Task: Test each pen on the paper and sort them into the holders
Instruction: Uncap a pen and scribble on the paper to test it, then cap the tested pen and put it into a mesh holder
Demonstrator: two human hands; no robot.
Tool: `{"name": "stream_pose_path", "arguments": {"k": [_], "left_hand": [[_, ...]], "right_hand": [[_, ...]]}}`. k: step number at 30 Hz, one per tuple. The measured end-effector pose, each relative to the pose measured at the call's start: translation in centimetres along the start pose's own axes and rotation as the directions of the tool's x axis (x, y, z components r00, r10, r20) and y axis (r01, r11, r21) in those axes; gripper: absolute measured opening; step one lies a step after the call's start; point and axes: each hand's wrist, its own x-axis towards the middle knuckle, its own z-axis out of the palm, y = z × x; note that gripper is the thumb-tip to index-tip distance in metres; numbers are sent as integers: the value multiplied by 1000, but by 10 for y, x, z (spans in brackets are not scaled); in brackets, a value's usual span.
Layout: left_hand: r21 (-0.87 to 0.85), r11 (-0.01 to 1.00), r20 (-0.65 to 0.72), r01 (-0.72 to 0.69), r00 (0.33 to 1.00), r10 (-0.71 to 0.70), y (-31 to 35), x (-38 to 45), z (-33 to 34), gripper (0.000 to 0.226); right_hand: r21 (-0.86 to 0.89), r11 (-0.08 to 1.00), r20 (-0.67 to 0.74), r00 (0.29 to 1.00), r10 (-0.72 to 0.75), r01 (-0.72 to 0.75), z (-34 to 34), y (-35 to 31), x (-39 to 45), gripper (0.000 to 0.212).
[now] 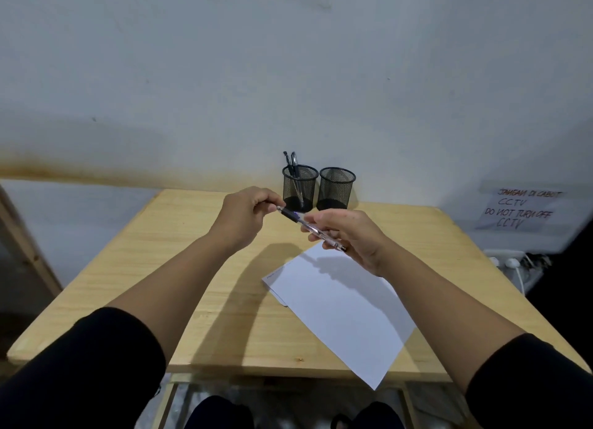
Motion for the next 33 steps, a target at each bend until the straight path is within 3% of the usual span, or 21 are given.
{"name": "stream_pose_path", "arguments": {"k": [5, 9, 11, 14, 18, 22, 26, 33], "left_hand": [[43, 995, 39, -89, 995, 87, 4, 27, 9, 19], [-8, 998, -29, -62, 998, 62, 10, 52, 17, 28], [67, 997, -23, -29, 999, 31, 8, 68, 22, 33], [246, 967, 68, 65, 994, -84, 2, 91, 30, 42], [306, 943, 126, 131, 976, -177, -10, 116, 44, 48], [346, 927, 129, 146, 971, -201, -22, 137, 63, 50], [365, 921, 121, 139, 973, -195, -31, 149, 79, 52], [360, 922, 125, 146, 971, -203, -45, 153, 90, 46]], "right_hand": [[-285, 958, -68, 997, -40, 19, -4, -8, 24, 19], [-431, 903, -173, 981, -85, 2, -12, -17, 56, 16], [-490, 872, -232, 964, -128, -2, -19, -23, 74, 16], [-504, 863, -311, 933, -180, -2, -30, -36, 102, 18], [-518, 855, -384, 885, -261, 27, -38, -53, 140, 18], [-469, 877, -407, 855, -322, 106, -43, -62, 171, 36], [-508, 848, -356, 859, -367, 152, -44, -59, 192, 49], [-568, 818, -308, 901, -306, 84, -48, -30, 212, 34]]}}
